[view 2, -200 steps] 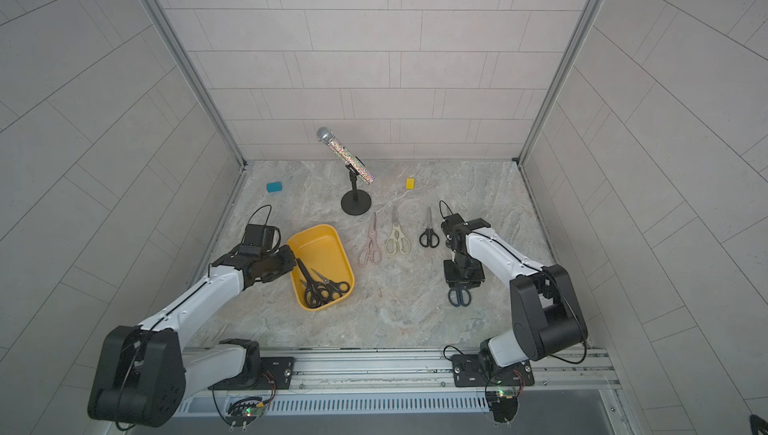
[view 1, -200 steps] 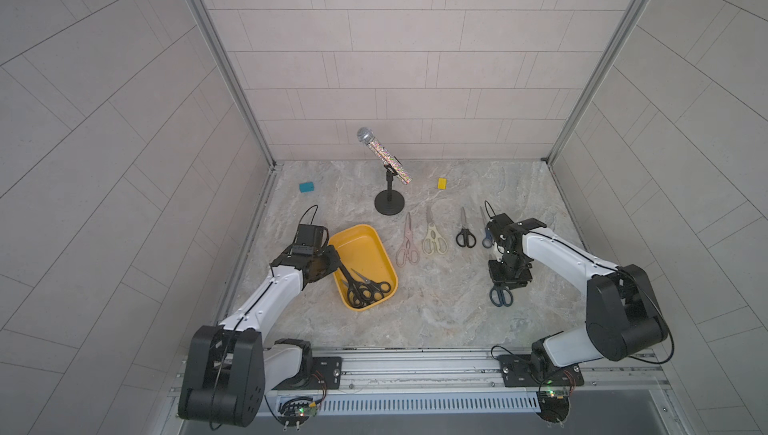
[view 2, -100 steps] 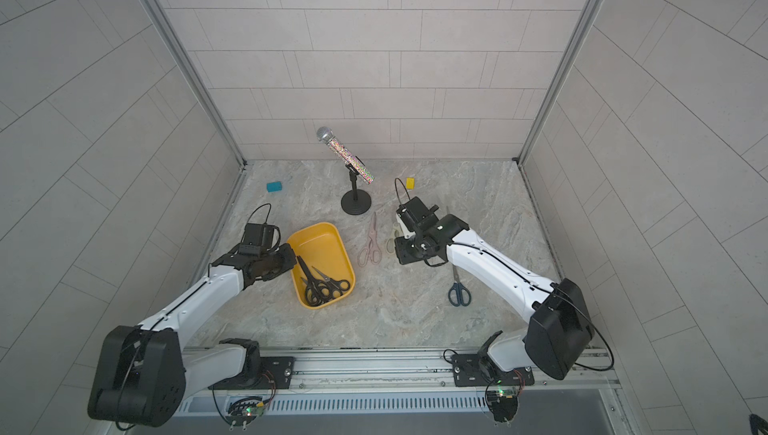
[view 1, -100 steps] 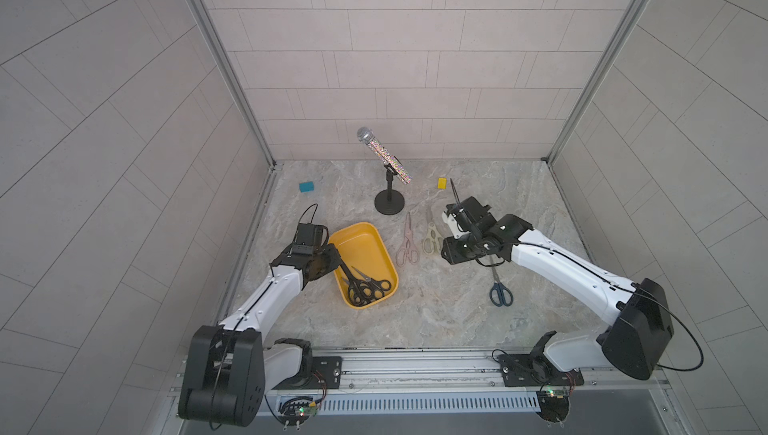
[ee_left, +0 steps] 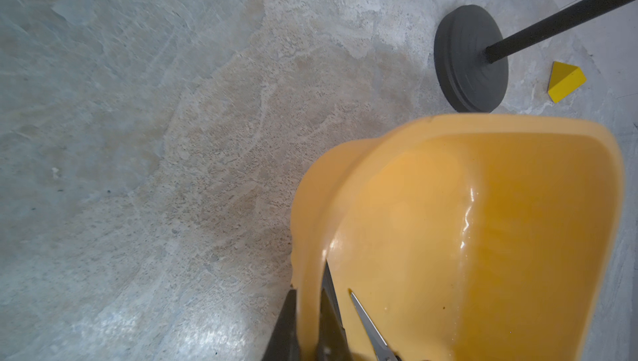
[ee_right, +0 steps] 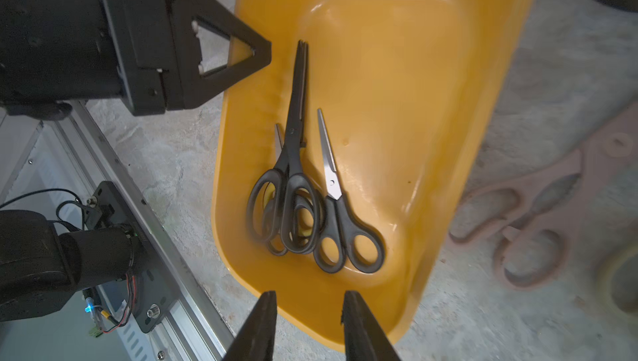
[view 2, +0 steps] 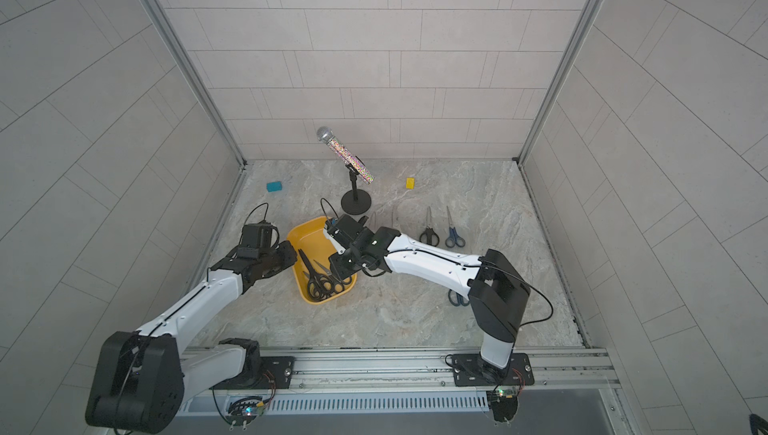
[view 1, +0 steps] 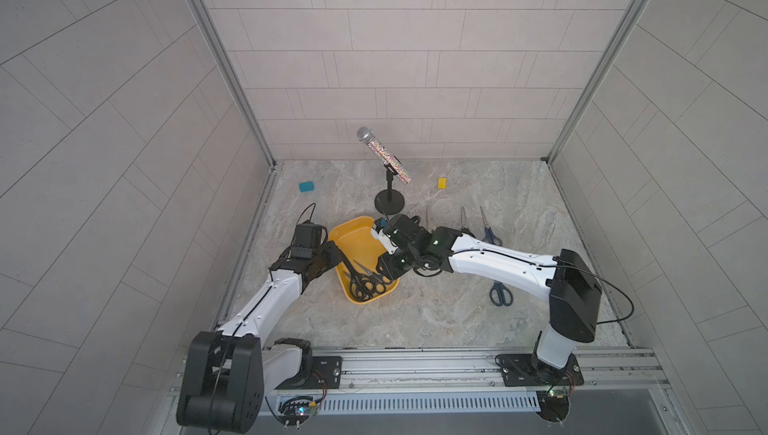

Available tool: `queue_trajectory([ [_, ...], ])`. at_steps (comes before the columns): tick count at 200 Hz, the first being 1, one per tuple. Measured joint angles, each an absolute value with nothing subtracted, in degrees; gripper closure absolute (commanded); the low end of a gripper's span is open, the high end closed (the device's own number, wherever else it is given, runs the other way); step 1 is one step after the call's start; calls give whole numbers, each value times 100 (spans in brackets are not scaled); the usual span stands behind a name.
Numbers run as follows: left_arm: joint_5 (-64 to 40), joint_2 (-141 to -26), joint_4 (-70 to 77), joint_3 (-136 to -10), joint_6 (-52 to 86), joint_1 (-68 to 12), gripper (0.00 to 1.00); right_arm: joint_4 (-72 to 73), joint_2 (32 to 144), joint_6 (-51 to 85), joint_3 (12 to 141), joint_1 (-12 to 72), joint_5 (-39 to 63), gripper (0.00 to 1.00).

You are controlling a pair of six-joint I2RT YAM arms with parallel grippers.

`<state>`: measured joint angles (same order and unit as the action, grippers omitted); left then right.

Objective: Take the scissors out of the storage box
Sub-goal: Pick up the scissors from the storage box.

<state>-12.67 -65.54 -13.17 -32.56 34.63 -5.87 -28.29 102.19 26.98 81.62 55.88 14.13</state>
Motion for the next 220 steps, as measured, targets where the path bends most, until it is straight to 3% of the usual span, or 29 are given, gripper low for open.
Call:
queue_trajectory([
  [143, -1138, -6224, -1404, -3256, 3293, -703, 100, -3382, 11354, 1756, 9098, 5898, 1094, 60],
  [220, -1109, -6224, -1404, -3256, 3293, -762, 100, -3424, 11955, 1590, 9330, 5975, 963, 63],
])
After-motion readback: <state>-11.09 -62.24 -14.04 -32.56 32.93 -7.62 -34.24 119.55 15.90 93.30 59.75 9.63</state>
